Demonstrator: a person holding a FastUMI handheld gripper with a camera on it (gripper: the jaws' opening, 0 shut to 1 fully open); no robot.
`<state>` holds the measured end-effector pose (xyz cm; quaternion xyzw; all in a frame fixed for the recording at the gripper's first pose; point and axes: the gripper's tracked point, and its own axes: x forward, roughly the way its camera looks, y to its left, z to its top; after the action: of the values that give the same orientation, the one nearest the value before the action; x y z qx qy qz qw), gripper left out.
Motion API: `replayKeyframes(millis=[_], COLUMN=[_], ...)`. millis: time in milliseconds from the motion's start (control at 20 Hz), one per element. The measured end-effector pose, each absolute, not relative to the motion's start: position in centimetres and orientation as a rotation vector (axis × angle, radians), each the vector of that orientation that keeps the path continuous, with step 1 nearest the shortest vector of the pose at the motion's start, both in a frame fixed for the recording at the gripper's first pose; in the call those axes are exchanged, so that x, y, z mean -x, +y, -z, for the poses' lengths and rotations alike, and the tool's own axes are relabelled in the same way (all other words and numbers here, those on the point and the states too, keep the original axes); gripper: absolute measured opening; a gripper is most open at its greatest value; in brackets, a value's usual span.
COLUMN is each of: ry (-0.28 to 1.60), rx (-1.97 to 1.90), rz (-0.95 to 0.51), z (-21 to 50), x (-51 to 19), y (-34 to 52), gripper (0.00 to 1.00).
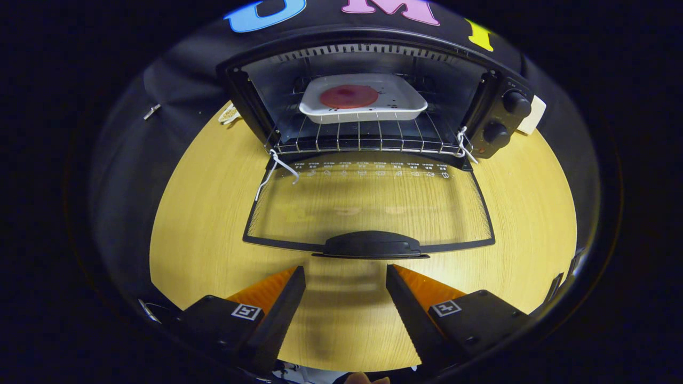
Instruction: Open the toaster oven, put the food inside, and close the toaster oven door.
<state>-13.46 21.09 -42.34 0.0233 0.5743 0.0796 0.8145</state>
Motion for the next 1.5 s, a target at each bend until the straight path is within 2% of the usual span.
replayKeyframes(millis=[400, 1500], ry=[1.261, 0.972], rx=[-0.030, -0.044], rz=[-0.058, -0.157], z=[44.7, 35.6], x=[12.5, 11.4], y=[20.0, 19.6], gripper=[0.99, 0.97])
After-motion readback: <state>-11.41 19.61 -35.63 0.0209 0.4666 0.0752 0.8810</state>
